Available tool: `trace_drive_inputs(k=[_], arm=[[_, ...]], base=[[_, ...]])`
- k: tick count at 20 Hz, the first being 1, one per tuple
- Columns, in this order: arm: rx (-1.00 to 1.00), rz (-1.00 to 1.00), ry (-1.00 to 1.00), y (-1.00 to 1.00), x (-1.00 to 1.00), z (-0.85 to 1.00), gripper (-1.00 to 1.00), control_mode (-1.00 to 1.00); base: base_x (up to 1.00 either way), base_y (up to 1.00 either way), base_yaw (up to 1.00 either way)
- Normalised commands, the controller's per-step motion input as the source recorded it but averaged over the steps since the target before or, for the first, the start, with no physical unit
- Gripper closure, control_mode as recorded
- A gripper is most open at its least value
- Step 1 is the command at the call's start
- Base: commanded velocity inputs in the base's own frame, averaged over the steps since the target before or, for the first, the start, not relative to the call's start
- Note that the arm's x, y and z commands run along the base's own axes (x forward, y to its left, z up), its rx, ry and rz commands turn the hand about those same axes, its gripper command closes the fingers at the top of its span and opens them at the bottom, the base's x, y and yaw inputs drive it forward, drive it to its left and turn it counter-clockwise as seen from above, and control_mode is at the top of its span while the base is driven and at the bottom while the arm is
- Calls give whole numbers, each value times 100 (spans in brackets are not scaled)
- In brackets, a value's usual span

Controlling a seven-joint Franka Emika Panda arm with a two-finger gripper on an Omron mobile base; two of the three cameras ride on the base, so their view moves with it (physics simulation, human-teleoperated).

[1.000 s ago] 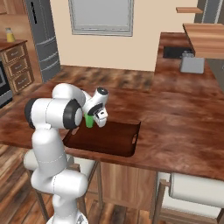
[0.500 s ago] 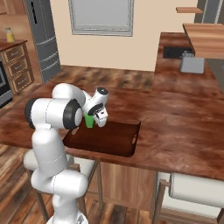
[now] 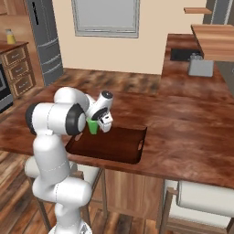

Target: There is a tray on the dining counter. Grab the cup, mug, and pitcher and place them on the tray. The pitcher may be placed next to the tray if it cannot fit the tray.

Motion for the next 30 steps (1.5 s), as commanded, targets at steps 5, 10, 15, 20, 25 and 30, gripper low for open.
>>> trace_drive_inputs(k=[5, 10, 15, 20, 25, 30], arm=[[0, 2, 0, 0, 0, 54, -100, -100], [0, 7, 0, -2, -6, 66, -100, -100], [-8, 12, -1, -14, -38, 55, -100, -100], [-18, 19, -1, -21, -53, 23, -100, -100], [-26, 15, 0, -6, -76, 19, -100, -100], [-20, 13, 0, -1, -68, 26, -100, -100]], base=[[0, 0, 0], [0, 0, 0], [0, 0, 0], [0, 0, 0], [0, 0, 0], [0, 0, 0]])
